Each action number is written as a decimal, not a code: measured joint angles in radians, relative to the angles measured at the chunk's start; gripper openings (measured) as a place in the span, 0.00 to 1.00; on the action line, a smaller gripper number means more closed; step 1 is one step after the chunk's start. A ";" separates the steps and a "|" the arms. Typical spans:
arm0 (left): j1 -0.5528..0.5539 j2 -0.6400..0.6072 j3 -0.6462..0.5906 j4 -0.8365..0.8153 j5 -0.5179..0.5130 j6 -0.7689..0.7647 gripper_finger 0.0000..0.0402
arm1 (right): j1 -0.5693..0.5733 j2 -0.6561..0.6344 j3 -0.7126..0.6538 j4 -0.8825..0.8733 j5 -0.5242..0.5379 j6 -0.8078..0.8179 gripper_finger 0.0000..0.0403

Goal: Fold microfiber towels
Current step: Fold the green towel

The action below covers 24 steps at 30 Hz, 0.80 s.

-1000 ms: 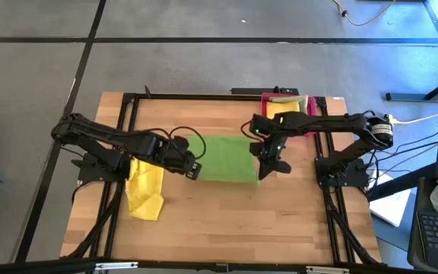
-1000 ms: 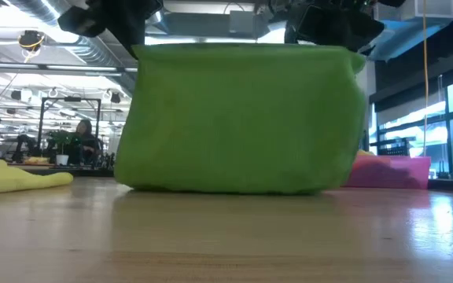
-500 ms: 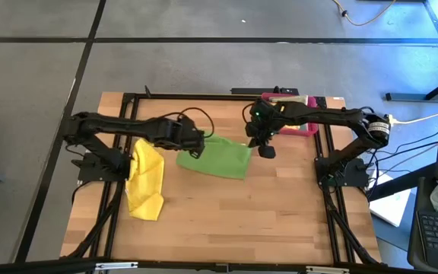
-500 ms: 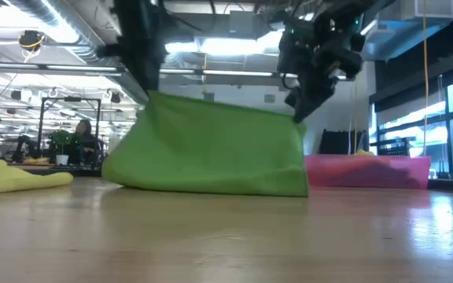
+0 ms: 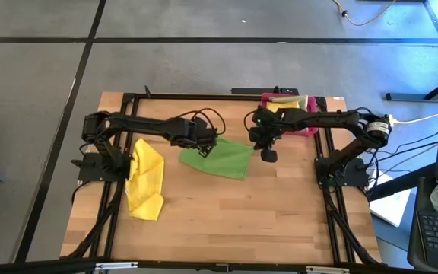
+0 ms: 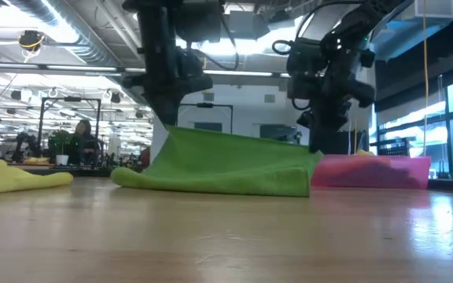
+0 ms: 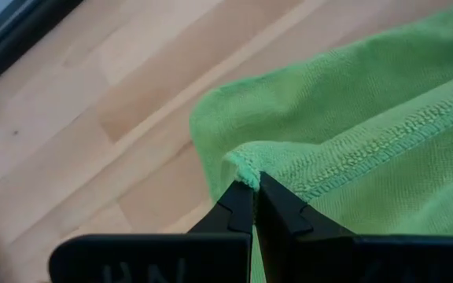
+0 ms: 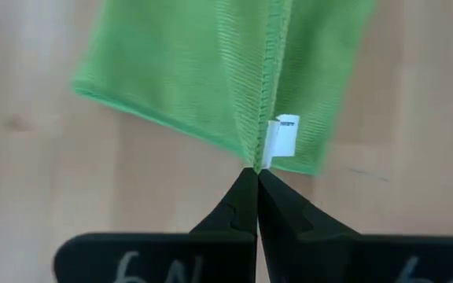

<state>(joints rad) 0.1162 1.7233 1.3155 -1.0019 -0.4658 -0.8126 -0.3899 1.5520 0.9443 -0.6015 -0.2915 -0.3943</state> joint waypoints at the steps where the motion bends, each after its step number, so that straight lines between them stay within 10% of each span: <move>1: 0.005 0.000 0.000 0.001 -0.002 0.004 0.00 | -0.002 0.000 0.001 0.003 0.026 0.002 0.01; 6: 0.024 -0.042 0.000 -0.035 0.006 0.011 0.00 | -0.017 -0.013 0.053 -0.015 0.031 0.059 0.01; 19: -0.081 -0.226 0.000 -0.145 0.232 -0.071 0.00 | 0.080 -0.028 0.171 -0.083 -0.572 0.408 0.01; 24: -0.191 -0.272 0.000 -0.179 0.300 -0.106 0.00 | 0.221 -0.028 0.171 -0.010 -0.546 0.476 0.01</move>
<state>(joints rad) -0.0744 1.4510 1.3155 -1.1804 -0.1662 -0.9187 -0.1685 1.5242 1.1156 -0.6113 -0.8378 0.0816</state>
